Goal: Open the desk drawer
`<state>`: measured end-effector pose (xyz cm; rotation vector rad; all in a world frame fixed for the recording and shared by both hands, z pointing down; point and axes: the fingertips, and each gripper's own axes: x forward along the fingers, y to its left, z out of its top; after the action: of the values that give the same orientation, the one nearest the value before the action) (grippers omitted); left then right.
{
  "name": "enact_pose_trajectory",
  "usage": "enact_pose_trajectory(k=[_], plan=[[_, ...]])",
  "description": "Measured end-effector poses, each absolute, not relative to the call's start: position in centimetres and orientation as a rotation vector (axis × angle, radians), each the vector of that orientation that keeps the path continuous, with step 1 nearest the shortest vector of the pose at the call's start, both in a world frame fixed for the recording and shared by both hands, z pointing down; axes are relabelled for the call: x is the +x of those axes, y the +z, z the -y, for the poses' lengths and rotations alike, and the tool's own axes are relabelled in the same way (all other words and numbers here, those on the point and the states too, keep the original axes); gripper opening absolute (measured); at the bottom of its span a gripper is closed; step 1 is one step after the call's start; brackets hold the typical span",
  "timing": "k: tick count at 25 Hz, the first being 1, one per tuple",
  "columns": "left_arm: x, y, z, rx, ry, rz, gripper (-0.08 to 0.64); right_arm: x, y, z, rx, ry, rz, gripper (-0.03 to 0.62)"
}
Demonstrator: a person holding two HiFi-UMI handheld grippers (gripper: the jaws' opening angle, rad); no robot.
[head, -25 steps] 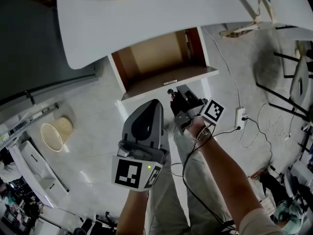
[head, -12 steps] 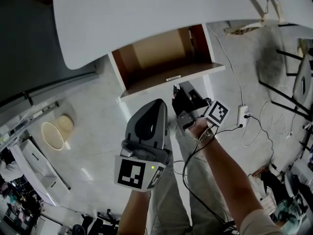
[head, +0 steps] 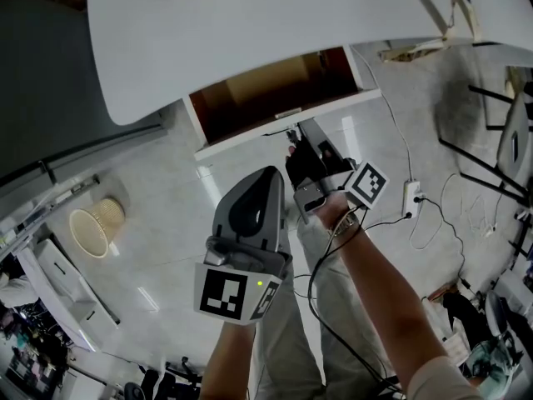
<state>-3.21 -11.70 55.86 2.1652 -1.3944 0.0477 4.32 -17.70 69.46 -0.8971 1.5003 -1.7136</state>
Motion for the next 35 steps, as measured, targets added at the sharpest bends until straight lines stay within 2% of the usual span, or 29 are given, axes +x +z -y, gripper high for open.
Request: enact_pose_trajectory(k=[9, 11, 15, 24, 32, 35], plan=[[-3.7, 56.2, 11.8, 2.150, 0.054, 1.413, 0.006, 4.3, 70.2, 17.4, -0.874, -1.734, -1.500, 0.048], [-3.7, 56.2, 11.8, 2.151, 0.057, 1.414, 0.006, 4.3, 70.5, 17.1, -0.885, -1.750, -1.505, 0.089], [-3.7, 56.4, 11.5, 2.149, 0.067, 1.412, 0.006, 4.6, 71.9, 16.2, -0.937, -1.794, -1.506, 0.100], [-2.9, 57.7, 10.7, 2.148, 0.095, 1.380, 0.006, 5.1, 75.5, 14.9, -1.044, -1.861, -1.414, 0.078], [-3.3, 58.0, 10.7, 2.144, 0.093, 1.377, 0.006, 4.8, 74.3, 15.1, -0.993, -1.827, -1.484, 0.078], [-3.7, 57.8, 11.0, 2.147, 0.083, 1.381, 0.006, 4.2, 73.2, 15.8, -0.936, -1.795, -1.532, 0.049]])
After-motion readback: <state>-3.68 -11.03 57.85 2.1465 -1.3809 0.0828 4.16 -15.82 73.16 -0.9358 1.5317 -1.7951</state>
